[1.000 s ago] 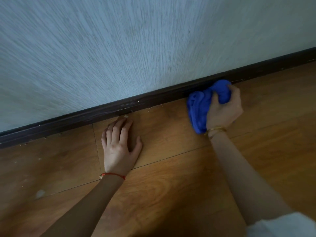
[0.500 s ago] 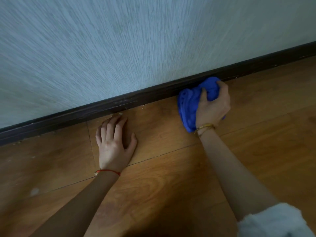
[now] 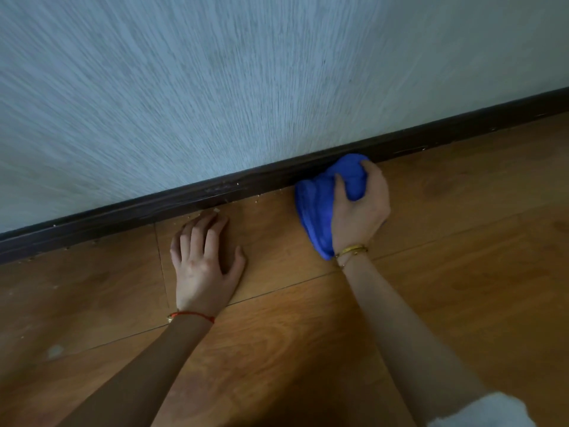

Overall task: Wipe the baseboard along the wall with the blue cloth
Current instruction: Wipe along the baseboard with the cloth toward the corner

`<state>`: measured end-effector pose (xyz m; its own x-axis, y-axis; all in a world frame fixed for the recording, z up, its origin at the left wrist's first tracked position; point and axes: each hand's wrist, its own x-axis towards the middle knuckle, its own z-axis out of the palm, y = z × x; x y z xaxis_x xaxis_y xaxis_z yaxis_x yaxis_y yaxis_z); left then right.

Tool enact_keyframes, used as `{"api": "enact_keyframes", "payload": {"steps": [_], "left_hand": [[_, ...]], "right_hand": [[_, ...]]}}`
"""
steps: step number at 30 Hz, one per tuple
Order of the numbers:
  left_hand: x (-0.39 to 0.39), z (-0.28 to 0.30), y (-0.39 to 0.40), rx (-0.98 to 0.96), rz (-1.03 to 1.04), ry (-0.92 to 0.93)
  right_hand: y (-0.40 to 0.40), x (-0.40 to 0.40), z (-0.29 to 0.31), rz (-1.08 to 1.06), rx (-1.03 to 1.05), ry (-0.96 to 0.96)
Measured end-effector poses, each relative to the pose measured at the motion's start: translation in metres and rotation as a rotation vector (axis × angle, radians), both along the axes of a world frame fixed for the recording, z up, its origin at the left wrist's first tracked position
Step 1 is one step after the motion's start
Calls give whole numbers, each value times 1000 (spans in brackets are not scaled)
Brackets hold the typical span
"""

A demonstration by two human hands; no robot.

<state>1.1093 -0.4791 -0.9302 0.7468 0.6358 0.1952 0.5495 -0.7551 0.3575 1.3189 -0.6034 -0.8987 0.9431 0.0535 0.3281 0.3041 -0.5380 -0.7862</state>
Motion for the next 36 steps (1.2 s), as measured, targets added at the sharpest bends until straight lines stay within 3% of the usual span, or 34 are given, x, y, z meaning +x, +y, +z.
{"api": "enact_keyframes", "payload": {"steps": [2,4,8,10,17,23,30,34,36], "left_hand": [[-1,0,1,5,0,1],[-2,0,1,12,-3,-7],[-2,2,1,11,-4,-8],[-1,1,0,16,0,3],[-3,-2,2,5,-6,-15],[-4,-2,3,-19,-22,-13],[-5,-4,3,-17,-22,-31],[-4,-4,3,-2,-13,-28],[-3,-3,2,-5,-17,-29]], "right_hand": [[15,-33,-3,178,-53,-34],[18,-41,-4,225,-46,-26],[-6,10,10,-105,158,122],[-13,25,14,-135,112,95],[31,-59,5,263,-112,-110],[-7,10,12,-81,4,49],[26,-53,6,178,-60,33],[5,-9,15,-55,54,118],[-6,7,21,-82,-13,111]]}}
